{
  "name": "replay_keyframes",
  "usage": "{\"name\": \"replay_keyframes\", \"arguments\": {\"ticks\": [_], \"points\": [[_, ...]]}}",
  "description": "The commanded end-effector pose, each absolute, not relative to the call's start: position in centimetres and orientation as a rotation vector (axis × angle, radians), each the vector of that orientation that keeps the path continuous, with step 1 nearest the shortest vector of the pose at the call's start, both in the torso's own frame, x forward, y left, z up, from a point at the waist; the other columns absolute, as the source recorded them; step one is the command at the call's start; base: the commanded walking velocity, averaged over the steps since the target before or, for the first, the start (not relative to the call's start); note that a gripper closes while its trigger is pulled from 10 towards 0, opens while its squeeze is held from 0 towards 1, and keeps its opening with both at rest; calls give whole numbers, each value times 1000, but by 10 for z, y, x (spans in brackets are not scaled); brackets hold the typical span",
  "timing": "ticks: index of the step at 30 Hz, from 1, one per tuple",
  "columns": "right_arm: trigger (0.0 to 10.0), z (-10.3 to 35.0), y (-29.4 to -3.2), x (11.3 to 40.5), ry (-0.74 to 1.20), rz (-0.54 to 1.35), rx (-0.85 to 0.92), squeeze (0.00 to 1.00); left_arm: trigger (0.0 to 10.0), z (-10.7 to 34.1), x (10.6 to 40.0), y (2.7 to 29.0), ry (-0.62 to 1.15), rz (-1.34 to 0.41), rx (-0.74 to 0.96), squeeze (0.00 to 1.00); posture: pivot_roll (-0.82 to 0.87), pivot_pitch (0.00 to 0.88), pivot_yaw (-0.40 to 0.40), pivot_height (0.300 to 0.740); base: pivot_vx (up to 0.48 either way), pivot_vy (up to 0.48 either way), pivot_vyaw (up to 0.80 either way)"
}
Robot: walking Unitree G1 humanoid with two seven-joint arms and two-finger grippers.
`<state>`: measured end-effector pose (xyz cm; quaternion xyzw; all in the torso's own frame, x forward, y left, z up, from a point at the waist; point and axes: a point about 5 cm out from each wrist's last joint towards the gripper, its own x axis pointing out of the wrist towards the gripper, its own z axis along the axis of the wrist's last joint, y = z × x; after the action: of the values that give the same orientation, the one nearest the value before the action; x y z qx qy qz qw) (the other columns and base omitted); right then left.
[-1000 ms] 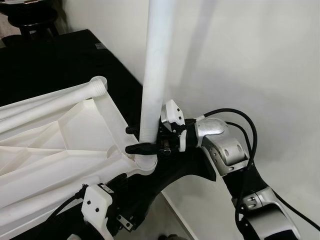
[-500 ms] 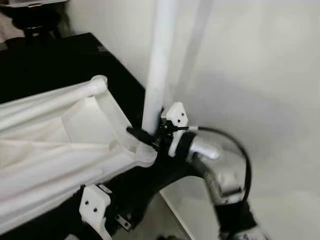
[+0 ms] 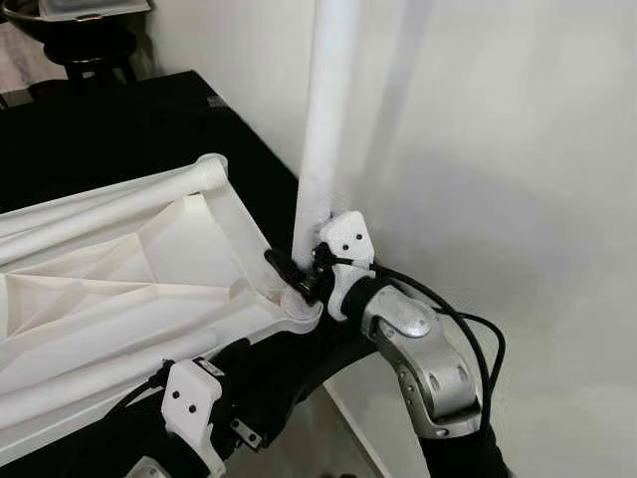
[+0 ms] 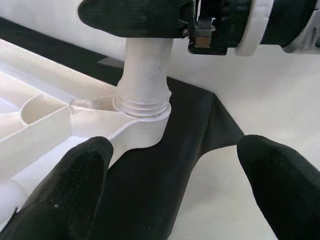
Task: Building children table
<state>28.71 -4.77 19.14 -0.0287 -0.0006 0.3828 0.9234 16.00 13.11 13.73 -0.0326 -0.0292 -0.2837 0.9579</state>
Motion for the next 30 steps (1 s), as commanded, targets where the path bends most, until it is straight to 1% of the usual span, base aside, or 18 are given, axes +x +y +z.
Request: {"name": "replay_keyframes", "arguments": {"ticks": [1,2,4,5,6,7,8,9,10,11,13,17,21,22,30], "points": [[10000,208,-37,283,-58,992,6,1000,10000,133,159,131,-40,-564,-74,0,-189,153,-104,740,0,0,0],[10000,208,-37,283,-58,992,6,1000,10000,133,159,131,-40,-564,-74,0,-189,153,-104,740,0,0,0],[10000,221,-38,283,-122,1153,7,1000,10000,133,159,130,-40,-568,-76,0,-183,154,-104,740,0,0,0],[10000,226,-41,286,-139,1226,-12,380,10000,133,159,130,-39,-571,-77,0,-179,157,-105,740,0,0,0],[10000,226,-41,286,-139,1226,-12,380,10000,133,159,130,-39,-571,-77,0,-179,157,-105,740,0,0,0],[10000,228,-44,288,-150,1283,-39,380,10000,133,159,129,-39,-573,-78,0,-179,157,-105,740,0,0,0],[10000,228,-47,290,-155,1364,-87,0,10000,133,158,129,-39,-574,-80,0,-179,160,-103,740,0,0,0],[10000,228,-50,291,-154,1411,-118,0,10000,133,158,129,-38,-574,-80,0,-179,160,-103,740,0,0,0],[10000,227,-52,292,-158,1460,-198,0,10000,133,157,128,-38,-575,-82,0,-174,165,-105,740,0,0,0],[10000,227,-52,292,-158,1460,-198,0,10000,133,157,128,-38,-575,-82,0,-174,165,-105,740,0,0,0],[10000,228,-56,293,-157,1528,-282,0,10000,133,156,128,-37,-575,-83,0,-167,165,-108,740,0,0,0],[10000,243,-59,300,-159,1636,-278,0,10000,134,154,127,-34,-573,-85,0,-162,169,-106,740,0,0,0],[10000,244,-60,304,-156,1674,-297,0,10000,133,153,127,-32,-573,-86,0,-159,168,-106,740,0,0,0],[0,244,-61,307,-149,1689,-295,0,10000,133,153,126,-31,-574,-86,0,-157,167,-105,740,0,0,0],[0,240,-69,314,-120,1751,-277,0,10000,133,152,126,-27,-577,-89,0,-158,165,-103,740,0,0,0]]}}
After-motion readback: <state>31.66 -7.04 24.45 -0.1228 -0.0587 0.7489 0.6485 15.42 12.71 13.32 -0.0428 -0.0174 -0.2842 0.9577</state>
